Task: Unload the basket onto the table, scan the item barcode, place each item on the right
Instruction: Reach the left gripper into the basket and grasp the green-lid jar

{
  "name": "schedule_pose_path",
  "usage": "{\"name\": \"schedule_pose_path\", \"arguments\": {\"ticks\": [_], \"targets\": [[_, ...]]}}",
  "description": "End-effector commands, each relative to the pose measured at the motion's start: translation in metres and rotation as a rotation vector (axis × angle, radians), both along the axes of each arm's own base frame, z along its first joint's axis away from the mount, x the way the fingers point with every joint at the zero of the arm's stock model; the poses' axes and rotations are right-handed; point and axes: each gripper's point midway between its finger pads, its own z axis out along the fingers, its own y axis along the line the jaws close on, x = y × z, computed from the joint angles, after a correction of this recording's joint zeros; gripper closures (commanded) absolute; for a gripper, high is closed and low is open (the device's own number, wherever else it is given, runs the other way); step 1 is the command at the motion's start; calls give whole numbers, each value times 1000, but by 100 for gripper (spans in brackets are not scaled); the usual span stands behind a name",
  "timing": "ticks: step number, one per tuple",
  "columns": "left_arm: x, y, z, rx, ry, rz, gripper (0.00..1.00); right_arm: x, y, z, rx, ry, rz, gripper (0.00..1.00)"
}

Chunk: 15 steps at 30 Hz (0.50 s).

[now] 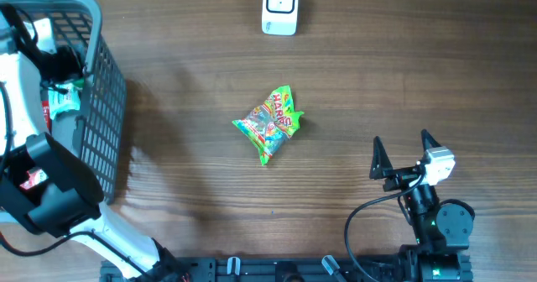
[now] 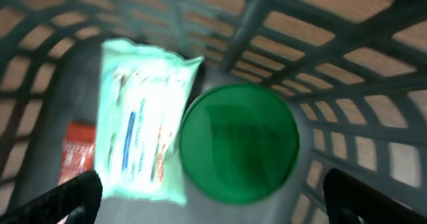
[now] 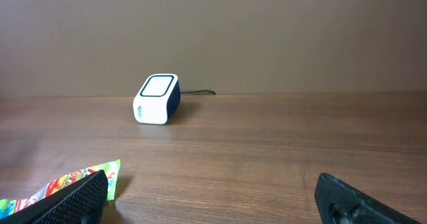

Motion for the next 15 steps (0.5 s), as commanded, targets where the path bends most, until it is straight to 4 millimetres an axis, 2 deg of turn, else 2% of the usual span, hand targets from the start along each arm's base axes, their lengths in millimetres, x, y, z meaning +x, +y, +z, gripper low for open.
{"name": "schedule_pose_path", "arguments": {"ticks": [1, 11, 15], "targets": [[7, -17, -21, -13, -22, -174, 0, 0, 0, 0, -9, -1, -5, 0], [23, -12, -43, 34, -95, -211, 0, 0, 0, 0, -9, -1, -5, 0], [21, -17, -62, 7, -54, -218, 0, 0, 0, 0, -9, -1, -5, 0]]}}
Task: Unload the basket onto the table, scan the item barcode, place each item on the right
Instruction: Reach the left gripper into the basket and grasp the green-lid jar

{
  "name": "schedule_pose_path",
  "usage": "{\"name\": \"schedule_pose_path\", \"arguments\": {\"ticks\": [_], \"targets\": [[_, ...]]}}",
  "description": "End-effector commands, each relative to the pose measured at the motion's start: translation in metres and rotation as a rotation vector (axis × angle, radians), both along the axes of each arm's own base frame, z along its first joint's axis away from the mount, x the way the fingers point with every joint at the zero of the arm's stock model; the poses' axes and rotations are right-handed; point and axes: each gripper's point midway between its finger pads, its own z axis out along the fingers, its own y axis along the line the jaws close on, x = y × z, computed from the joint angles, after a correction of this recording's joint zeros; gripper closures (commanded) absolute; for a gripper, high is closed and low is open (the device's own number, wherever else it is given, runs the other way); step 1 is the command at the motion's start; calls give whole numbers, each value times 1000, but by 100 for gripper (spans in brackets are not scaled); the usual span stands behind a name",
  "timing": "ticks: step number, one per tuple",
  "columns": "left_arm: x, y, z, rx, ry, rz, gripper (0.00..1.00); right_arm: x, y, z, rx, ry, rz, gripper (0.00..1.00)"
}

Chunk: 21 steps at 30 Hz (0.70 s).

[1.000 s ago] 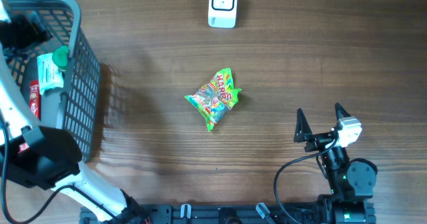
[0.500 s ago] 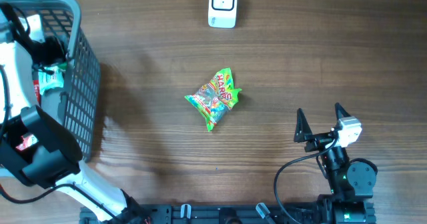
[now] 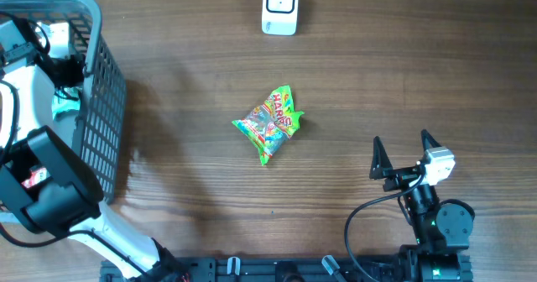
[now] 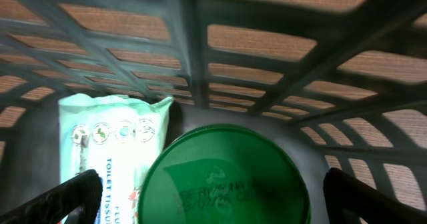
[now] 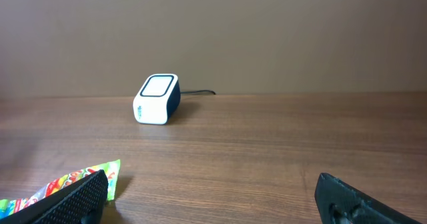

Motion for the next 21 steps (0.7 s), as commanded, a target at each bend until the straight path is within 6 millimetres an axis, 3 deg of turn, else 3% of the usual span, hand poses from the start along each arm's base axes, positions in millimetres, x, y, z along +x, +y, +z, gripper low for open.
{"name": "schedule_pose_path", "arguments": {"ticks": [1, 5, 7, 9, 11, 16, 21], "targets": [[-1, -14, -35, -47, 62, -47, 0, 0, 0, 0, -9, -1, -5, 0], [-2, -18, -53, -64, 96, -55, 1, 0, 0, 0, -9, -1, -5, 0], [-2, -19, -54, -66, 99, -55, 15, 0, 0, 0, -9, -1, -5, 0], [-2, -18, -53, -62, 98, -54, 42, 0, 0, 0, -8, -1, -5, 0], [-4, -16, -53, -55, 104, -44, 55, 0, 0, 0, -9, -1, -5, 0], [-8, -14, -43, -40, 107, -34, 61, 0, 0, 0, -9, -1, -5, 0], [-6, -10, 12, 5, 8, 6, 60, 0, 0, 0, -9, -1, -5, 0]]}}
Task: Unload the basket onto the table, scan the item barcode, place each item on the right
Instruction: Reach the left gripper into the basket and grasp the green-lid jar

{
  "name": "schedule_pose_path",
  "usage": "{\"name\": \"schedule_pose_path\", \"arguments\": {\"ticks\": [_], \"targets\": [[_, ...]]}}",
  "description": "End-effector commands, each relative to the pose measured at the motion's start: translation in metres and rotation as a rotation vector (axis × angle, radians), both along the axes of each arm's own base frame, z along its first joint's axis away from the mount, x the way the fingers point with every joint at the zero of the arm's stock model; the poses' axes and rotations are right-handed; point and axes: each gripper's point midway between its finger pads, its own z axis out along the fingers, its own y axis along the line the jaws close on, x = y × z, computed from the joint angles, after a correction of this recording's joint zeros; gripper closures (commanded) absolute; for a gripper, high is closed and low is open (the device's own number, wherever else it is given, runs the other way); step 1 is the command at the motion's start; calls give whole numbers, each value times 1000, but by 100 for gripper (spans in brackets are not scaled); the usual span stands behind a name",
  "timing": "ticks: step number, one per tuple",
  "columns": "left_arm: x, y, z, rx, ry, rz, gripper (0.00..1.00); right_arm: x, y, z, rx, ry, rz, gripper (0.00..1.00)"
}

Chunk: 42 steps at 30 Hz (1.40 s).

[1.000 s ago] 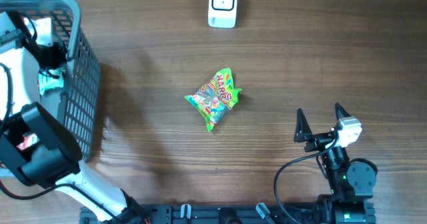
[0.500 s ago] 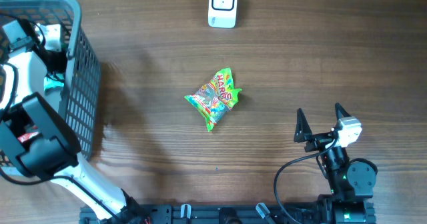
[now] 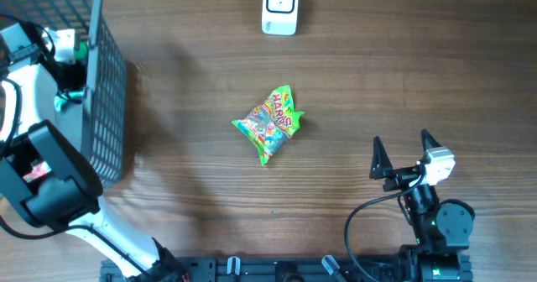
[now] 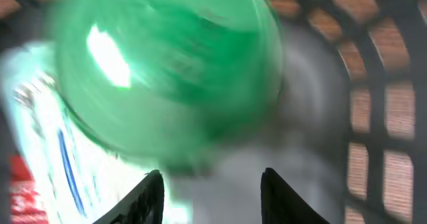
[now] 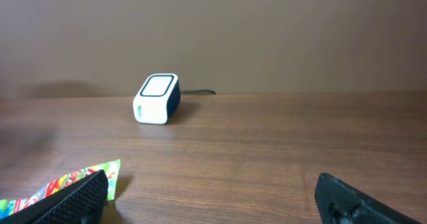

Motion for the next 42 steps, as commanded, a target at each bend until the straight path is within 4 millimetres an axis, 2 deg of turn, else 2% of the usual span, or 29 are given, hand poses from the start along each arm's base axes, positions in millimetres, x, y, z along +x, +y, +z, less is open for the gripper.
{"name": "schedule_pose_path", "arguments": {"ticks": [1, 4, 6, 8, 10, 14, 22, 31, 39, 42], "targets": [[1, -6, 51, 31, -98, 27, 60, 0, 0, 0, -8, -1, -5, 0], [-2, -7, 101, 78, -194, 30, 56, 0, 0, 0, -9, -1, -5, 0], [-5, -8, 121, 96, -232, 30, 43, 0, 0, 0, -9, -2, -5, 0], [-7, -9, 129, 98, -249, 39, 0, 0, 0, 0, -9, -1, -5, 0], [-8, -8, 129, 87, -248, 61, 0, 0, 0, 0, -9, -1, -5, 0], [-3, -2, 112, 35, -239, 135, 0, 0, 0, 0, -9, -1, -5, 0], [17, 11, 55, 5, -186, 152, 0, 0, 0, 0, -9, -1, -5, 0], [45, 25, 20, 21, -224, 150, 0, 0, 0, 0, -8, -1, -5, 0], [66, 27, 4, 7, -288, 121, 0, 0, 0, 0, -8, -1, -5, 0], [70, 27, -10, -5, -284, 116, 0, 0, 0, 0, -8, -2, -5, 0]]}}
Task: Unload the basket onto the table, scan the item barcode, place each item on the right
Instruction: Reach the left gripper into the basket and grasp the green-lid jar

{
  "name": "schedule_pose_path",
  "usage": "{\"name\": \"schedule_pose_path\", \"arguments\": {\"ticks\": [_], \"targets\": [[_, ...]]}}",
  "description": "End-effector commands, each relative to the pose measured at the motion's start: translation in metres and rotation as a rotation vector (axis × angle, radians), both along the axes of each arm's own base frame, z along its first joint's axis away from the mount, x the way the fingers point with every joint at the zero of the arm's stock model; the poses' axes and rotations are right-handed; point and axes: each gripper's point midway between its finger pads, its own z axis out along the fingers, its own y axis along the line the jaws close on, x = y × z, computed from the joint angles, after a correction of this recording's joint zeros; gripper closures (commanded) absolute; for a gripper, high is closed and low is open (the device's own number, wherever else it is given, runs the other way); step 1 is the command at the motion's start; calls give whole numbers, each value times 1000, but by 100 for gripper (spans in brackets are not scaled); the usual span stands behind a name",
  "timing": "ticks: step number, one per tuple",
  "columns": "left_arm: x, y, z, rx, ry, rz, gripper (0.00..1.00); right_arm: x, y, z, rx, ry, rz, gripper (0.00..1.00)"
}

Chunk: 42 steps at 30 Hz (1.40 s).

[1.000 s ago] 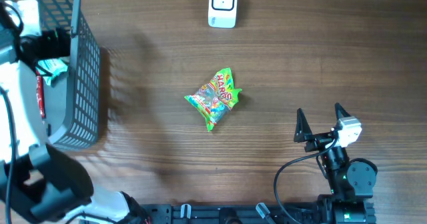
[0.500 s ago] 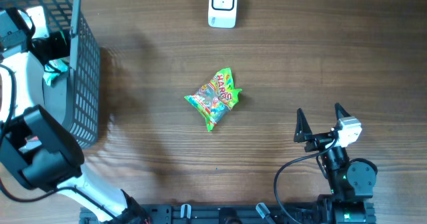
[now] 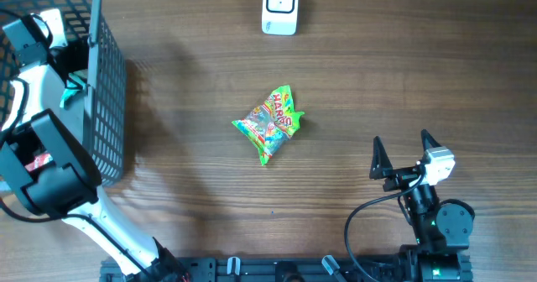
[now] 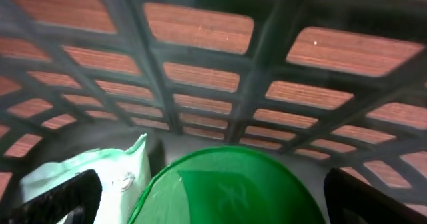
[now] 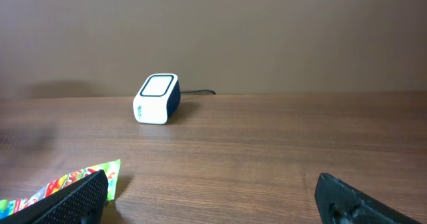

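Observation:
My left gripper is down inside the grey mesh basket and stands open. A round green lid lies low between its wide-set fingers, with a pale green tissue pack at its left. In the overhead view the left gripper is in the basket's far part. The white scanner sits at the table's far edge, also seen as the scanner. A colourful candy bag lies mid-table. My right gripper rests open at the near right, empty.
The basket's mesh walls close in around the left gripper. A red packet lies in the basket under the left arm. The candy bag's corner shows just left of the right gripper. A cable runs from the scanner.
The left jaws stood close together with the green lid large and blurred above them. Now they are wide apart, with the lid low between them. The right arm has not moved.
The left gripper was open over the tissue pack and green lid in the basket, then nearer the lid. Then its jaws were narrowed, the view was blurred and the basket sat further back. Now the jaws are wide again. The right arm, candy bag and scanner stayed put.

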Motion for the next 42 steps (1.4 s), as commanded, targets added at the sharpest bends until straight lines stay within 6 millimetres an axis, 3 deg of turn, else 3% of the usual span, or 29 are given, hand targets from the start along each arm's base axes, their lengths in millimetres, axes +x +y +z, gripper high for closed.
{"name": "schedule_pose_path", "arguments": {"ticks": [1, 4, 5, 7, 9, 13, 17, 28, 39, 42], "targets": [[2, -4, -24, -47, 16, -10, 0, 0, 0, 0, -9, -1, -5, 0], [0, -4, -36, -58, 35, -10, 3, 0, 0, 0, -9, -1, -5, 0], [0, -4, -39, -61, 42, -9, 8, 0, 0, 0, -9, -2, -5, 0], [-2, -5, -41, -66, 50, -8, 34, 0, 0, 0, -9, -1, -5, 0], [-1, -5, -41, -67, 48, -6, 44, 0, 0, 0, -9, -2, -5, 0], [-1, -5, -40, -65, 44, -6, 47, 0, 0, 0, -9, -1, -5, 0], [0, -4, -29, -59, 29, -3, 56, 0, 0, 0, -8, -1, -5, 0], [-5, -6, 78, 20, -126, 1, 53, 0, 0, 0, -8, -1, -5, 0], [-44, -24, 175, 75, -217, 8, 52, 0, 0, 0, -9, -1, -5, 0], [-62, -33, 217, 103, -281, 10, 51, 0, 0, 0, -9, -1, -5, 0]]}}
